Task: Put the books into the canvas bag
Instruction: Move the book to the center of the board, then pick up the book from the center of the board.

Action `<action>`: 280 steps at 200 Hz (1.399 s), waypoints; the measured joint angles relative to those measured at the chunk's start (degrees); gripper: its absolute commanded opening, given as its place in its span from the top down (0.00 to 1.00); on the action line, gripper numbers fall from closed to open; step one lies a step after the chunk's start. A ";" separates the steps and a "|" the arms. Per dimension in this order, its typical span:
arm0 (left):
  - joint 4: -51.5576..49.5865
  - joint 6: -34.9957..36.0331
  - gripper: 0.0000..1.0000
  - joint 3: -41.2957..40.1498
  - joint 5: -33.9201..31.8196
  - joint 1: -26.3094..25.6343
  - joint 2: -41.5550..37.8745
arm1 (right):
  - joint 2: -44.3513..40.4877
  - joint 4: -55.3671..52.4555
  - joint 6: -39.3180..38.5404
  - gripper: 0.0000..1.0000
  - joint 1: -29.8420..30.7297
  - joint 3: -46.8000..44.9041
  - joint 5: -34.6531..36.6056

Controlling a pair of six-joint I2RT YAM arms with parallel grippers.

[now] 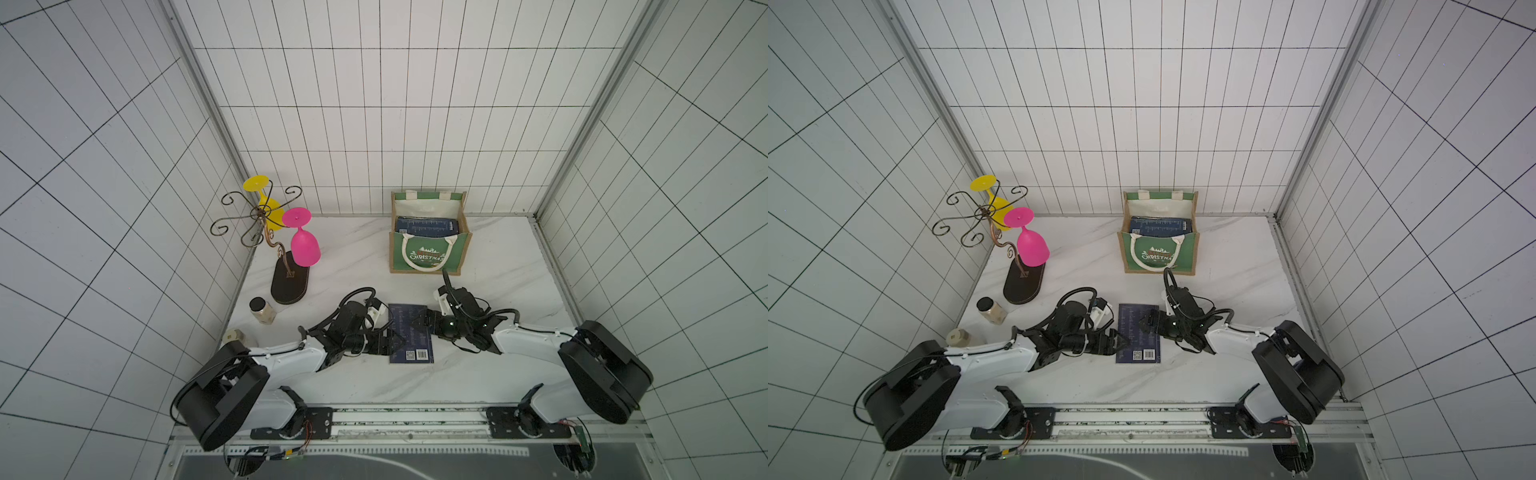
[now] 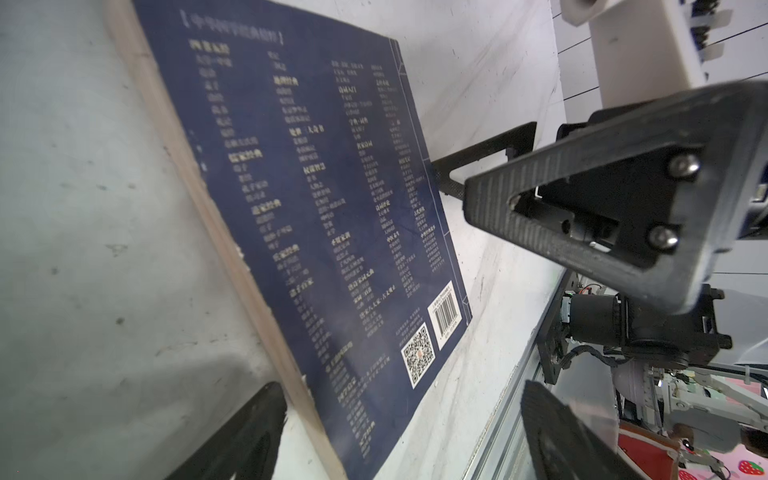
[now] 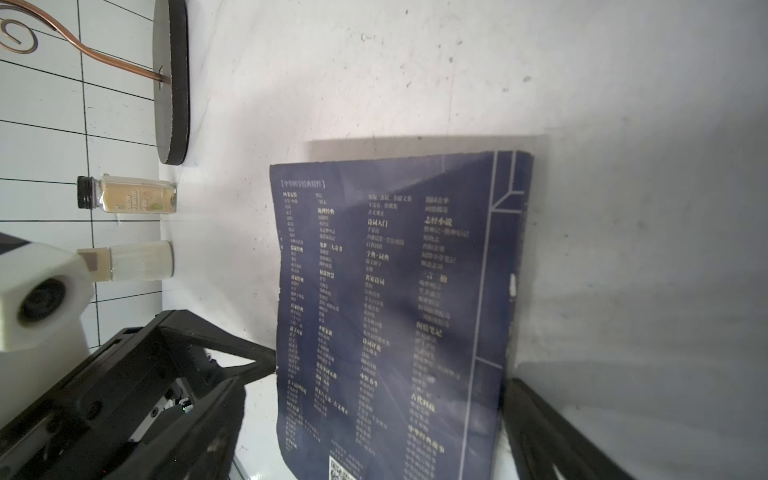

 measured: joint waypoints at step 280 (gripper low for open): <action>-13.46 4.61 0.42 8.48 -5.60 -0.70 2.16 | 2.34 4.92 -0.04 0.02 -0.04 -0.04 -1.36</action>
